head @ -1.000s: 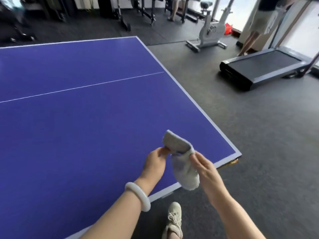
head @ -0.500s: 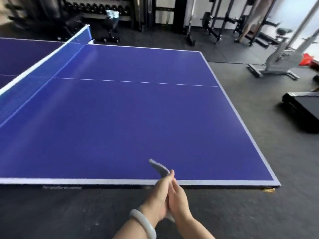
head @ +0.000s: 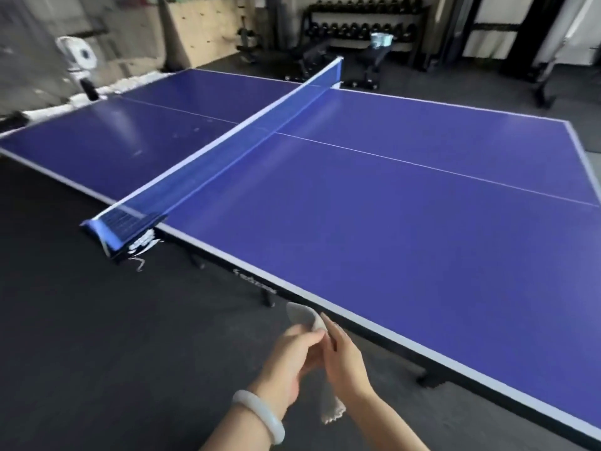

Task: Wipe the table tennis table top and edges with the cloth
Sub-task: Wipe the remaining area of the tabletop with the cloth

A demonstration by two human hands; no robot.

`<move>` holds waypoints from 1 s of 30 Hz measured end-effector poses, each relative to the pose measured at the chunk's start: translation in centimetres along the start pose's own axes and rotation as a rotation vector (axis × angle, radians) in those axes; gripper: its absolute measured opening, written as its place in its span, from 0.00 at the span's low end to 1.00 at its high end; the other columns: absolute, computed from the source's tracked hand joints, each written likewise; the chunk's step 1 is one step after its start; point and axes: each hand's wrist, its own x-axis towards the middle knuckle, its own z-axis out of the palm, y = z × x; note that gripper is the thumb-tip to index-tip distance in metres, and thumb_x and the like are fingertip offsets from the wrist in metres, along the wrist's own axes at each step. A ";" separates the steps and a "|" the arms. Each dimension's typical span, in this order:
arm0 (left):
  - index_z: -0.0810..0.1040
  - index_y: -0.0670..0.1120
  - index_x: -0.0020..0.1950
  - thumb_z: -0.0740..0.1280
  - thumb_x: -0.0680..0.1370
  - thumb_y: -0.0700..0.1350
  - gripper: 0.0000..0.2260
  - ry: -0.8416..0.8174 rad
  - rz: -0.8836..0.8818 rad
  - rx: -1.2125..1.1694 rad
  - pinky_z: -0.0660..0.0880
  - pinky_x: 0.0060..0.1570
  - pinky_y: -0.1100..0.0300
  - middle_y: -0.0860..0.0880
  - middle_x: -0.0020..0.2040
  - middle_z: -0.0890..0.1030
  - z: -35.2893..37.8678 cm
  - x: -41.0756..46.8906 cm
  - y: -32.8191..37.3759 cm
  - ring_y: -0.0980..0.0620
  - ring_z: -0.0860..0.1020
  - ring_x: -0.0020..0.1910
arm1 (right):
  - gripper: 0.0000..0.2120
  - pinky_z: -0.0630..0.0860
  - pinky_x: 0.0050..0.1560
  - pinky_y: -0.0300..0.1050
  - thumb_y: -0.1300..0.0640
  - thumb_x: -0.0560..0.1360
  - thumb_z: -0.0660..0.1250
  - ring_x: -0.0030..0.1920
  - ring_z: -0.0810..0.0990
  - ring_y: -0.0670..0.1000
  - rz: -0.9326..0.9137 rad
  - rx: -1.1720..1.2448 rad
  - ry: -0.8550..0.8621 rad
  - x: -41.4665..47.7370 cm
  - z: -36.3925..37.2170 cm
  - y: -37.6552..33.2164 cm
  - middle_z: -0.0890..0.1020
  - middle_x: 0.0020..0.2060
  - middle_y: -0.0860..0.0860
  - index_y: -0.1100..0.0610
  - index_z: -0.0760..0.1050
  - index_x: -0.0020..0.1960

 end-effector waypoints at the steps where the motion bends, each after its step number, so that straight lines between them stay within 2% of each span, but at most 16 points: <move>1: 0.80 0.42 0.61 0.63 0.82 0.38 0.10 0.007 0.043 -0.009 0.77 0.60 0.49 0.40 0.53 0.85 -1.7 -0.1 0.3 0.46 0.84 0.54 | 0.19 0.69 0.64 0.33 0.53 0.84 0.60 0.68 0.73 0.42 0.024 0.029 -0.069 0.4 0.7 -1.0 0.78 0.67 0.45 0.49 0.70 0.74; 3: 0.80 0.44 0.60 0.64 0.81 0.36 0.11 0.040 0.104 -0.084 0.78 0.55 0.53 0.41 0.52 0.85 -5.0 -0.1 1.2 0.46 0.84 0.53 | 0.20 0.71 0.51 0.26 0.49 0.81 0.66 0.56 0.79 0.34 0.014 0.060 -0.178 1.0 2.5 -3.2 0.81 0.59 0.42 0.50 0.73 0.72; 5: 0.81 0.45 0.60 0.65 0.80 0.37 0.11 0.066 0.159 -0.142 0.80 0.47 0.58 0.42 0.52 0.85 -8.2 -0.2 2.3 0.48 0.84 0.52 | 0.23 0.73 0.44 0.25 0.47 0.77 0.71 0.49 0.79 0.30 0.020 0.141 -0.223 1.5 4.8 -5.2 0.81 0.55 0.39 0.50 0.73 0.70; 7: 0.81 0.46 0.60 0.65 0.81 0.39 0.10 0.105 0.212 -0.168 0.80 0.44 0.61 0.43 0.52 0.85 -11.5 -0.3 3.3 0.49 0.84 0.52 | 0.25 0.77 0.43 0.30 0.49 0.75 0.74 0.48 0.82 0.36 0.081 0.261 -0.293 2.3 7.4 -7.2 0.81 0.55 0.41 0.51 0.71 0.69; 8: 0.80 0.46 0.60 0.65 0.81 0.39 0.09 0.146 0.235 -0.184 0.79 0.44 0.61 0.44 0.52 0.85 -13.4 -0.3 3.9 0.49 0.84 0.52 | 0.23 0.79 0.44 0.36 0.50 0.75 0.75 0.47 0.84 0.42 0.117 0.303 -0.346 2.7 9.1 -8.2 0.81 0.55 0.46 0.46 0.66 0.63; 9: 0.79 0.46 0.60 0.64 0.82 0.40 0.09 0.183 0.262 -0.198 0.79 0.47 0.60 0.43 0.53 0.85 -15.5 -0.2 4.5 0.49 0.84 0.53 | 0.22 0.81 0.47 0.46 0.52 0.75 0.74 0.48 0.85 0.51 0.137 0.360 -0.381 3.1 10.8 -9.4 0.82 0.54 0.54 0.46 0.64 0.60; 10: 0.79 0.46 0.61 0.64 0.82 0.40 0.09 0.213 0.294 -0.204 0.78 0.51 0.57 0.43 0.54 0.85 -17.9 -0.2 5.2 0.49 0.83 0.55 | 0.35 0.78 0.48 0.57 0.53 0.76 0.73 0.47 0.83 0.62 0.182 0.364 -0.418 3.8 12.7 -10.3 0.81 0.51 0.63 0.66 0.53 0.68; 11: 0.78 0.46 0.61 0.63 0.82 0.41 0.09 0.244 0.325 -0.196 0.77 0.56 0.54 0.44 0.56 0.84 -20.3 -0.2 6.1 0.49 0.82 0.57 | 0.22 0.74 0.48 0.58 0.55 0.78 0.71 0.45 0.78 0.65 0.192 0.422 -0.451 4.2 14.9 -11.4 0.78 0.47 0.66 0.75 0.71 0.56; 12: 0.79 0.46 0.61 0.63 0.82 0.41 0.09 0.275 0.352 -0.182 0.75 0.61 0.52 0.45 0.56 0.84 -22.8 -0.3 7.0 0.50 0.82 0.58 | 0.21 0.72 0.49 0.57 0.58 0.79 0.70 0.44 0.77 0.63 0.231 0.484 -0.475 4.7 17.1 -12.3 0.77 0.45 0.66 0.77 0.71 0.56; 15: 0.79 0.43 0.59 0.64 0.81 0.42 0.09 0.365 0.390 -0.141 0.73 0.61 0.52 0.46 0.54 0.85 -30.7 -0.8 10.1 0.50 0.81 0.59 | 0.13 0.78 0.50 0.50 0.65 0.79 0.67 0.43 0.81 0.57 0.400 0.579 -0.485 6.4 24.2 -15.5 0.82 0.44 0.64 0.76 0.78 0.55; 17: 0.78 0.40 0.56 0.65 0.80 0.43 0.08 0.434 0.387 -0.108 0.74 0.59 0.49 0.43 0.53 0.84 -35.6 -1.2 12.2 0.46 0.81 0.58 | 0.08 0.81 0.45 0.46 0.66 0.77 0.68 0.40 0.84 0.55 0.449 0.589 -0.526 7.1 28.8 -18.3 0.85 0.43 0.62 0.72 0.81 0.51; 21: 0.79 0.44 0.52 0.69 0.78 0.46 0.07 0.594 0.422 -0.083 0.75 0.60 0.46 0.44 0.51 0.83 -43.5 -1.8 16.3 0.47 0.81 0.55 | 0.02 0.80 0.50 0.47 0.67 0.77 0.69 0.43 0.85 0.55 0.491 0.600 -0.610 9.0 37.3 -23.6 0.86 0.43 0.59 0.66 0.79 0.48; 23: 0.80 0.47 0.53 0.68 0.79 0.44 0.04 0.663 0.431 -0.064 0.76 0.58 0.49 0.47 0.51 0.84 -46.8 -1.5 17.9 0.49 0.81 0.54 | 0.04 0.80 0.49 0.46 0.66 0.77 0.69 0.44 0.86 0.54 0.487 0.603 -0.660 9.7 40.6 -26.0 0.86 0.45 0.59 0.66 0.79 0.50; 26: 0.79 0.51 0.58 0.67 0.79 0.42 0.09 0.721 0.415 0.004 0.78 0.57 0.51 0.51 0.52 0.84 -50.9 0.1 19.8 0.53 0.82 0.53 | 0.12 0.79 0.49 0.46 0.65 0.78 0.67 0.49 0.85 0.56 0.448 0.605 -0.711 12.0 44.8 -28.6 0.84 0.53 0.63 0.69 0.77 0.59; 28: 0.78 0.52 0.60 0.67 0.78 0.42 0.12 0.811 0.398 0.107 0.80 0.52 0.54 0.53 0.49 0.83 -53.4 2.0 21.1 0.56 0.82 0.48 | 0.14 0.79 0.50 0.47 0.64 0.79 0.65 0.53 0.83 0.58 0.405 0.600 -0.741 14.2 47.2 -30.3 0.83 0.57 0.64 0.70 0.76 0.62; 30: 0.76 0.50 0.64 0.67 0.79 0.43 0.14 0.953 0.378 0.234 0.80 0.44 0.58 0.50 0.51 0.80 -55.7 4.1 22.7 0.56 0.80 0.45 | 0.13 0.80 0.49 0.47 0.64 0.80 0.63 0.54 0.84 0.58 0.351 0.594 -0.774 17.1 49.5 -32.1 0.84 0.56 0.63 0.67 0.78 0.62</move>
